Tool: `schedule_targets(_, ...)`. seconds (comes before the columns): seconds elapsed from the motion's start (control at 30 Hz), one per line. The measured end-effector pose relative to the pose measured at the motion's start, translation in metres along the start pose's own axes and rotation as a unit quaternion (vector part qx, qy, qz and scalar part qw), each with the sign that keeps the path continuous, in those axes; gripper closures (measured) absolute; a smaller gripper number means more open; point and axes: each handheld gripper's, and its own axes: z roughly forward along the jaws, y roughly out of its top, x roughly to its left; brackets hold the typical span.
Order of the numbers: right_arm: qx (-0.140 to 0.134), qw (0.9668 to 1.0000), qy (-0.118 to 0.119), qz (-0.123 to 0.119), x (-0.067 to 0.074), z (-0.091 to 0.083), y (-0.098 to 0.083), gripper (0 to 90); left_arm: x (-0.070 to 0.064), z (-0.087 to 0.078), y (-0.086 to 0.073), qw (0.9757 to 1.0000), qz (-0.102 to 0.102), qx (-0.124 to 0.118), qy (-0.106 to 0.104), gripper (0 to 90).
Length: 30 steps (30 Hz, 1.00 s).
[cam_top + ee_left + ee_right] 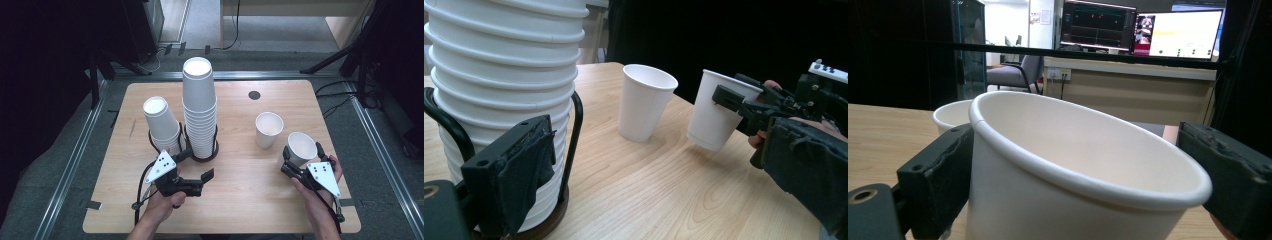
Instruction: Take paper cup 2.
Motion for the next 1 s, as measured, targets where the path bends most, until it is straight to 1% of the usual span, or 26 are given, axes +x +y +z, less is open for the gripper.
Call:
schedule_targets(0.2, 0.011, 0.9999, -0.006, -0.003, -0.002, 0.006, -0.006, 6.6, -0.001, 0.001, 0.0, 1.0, 0.002, 0.003, 0.001, 1.0)
schedule_targets(0.27, 0.015, 0.9999, -0.005, 0.001, -0.001, 0.007, -0.007, 6.6, -0.001, 0.0, -0.001, 1.0, 0.002, 0.002, 0.001, 1.0)
schedule_targets(0.37, 0.021, 0.9998, -0.003, -0.005, 0.0, 0.009, -0.009, 6.4, 0.0, 0.0, 0.0, 1.0, 0.0, 0.003, 0.002, 1.0)
schedule_targets(0.57, 0.031, 0.9995, 0.003, 0.001, 0.003, 0.011, -0.011, 6.1, 0.001, 0.0, 0.0, 1.0, -0.003, 0.004, 0.007, 1.0)
schedule_targets(0.7, 0.042, 0.9991, -0.001, -0.005, 0.003, 0.011, -0.013, 5.9, 0.001, 0.0, 0.0, 1.0, -0.003, 0.006, 0.007, 1.0)
schedule_targets(0.83, 0.048, 0.9988, -0.004, 0.008, 0.003, 0.011, -0.012, 5.7, 0.0, 0.0, 0.0, 1.0, -0.002, 0.005, 0.007, 1.0)
schedule_targets(0.93, 0.045, 0.999, -0.005, 0.003, 0.004, 0.011, -0.013, 5.3, 0.0, 0.0, 0.0, 1.0, -0.001, 0.006, 0.008, 1.0)
schedule_targets(1.0, 0.049, 0.9988, -0.005, 0.009, 0.005, 0.01, -0.012, 4.9, 0.001, 0.0, 0.0, 0.9999, -0.002, 0.006, 0.009, 1.0)
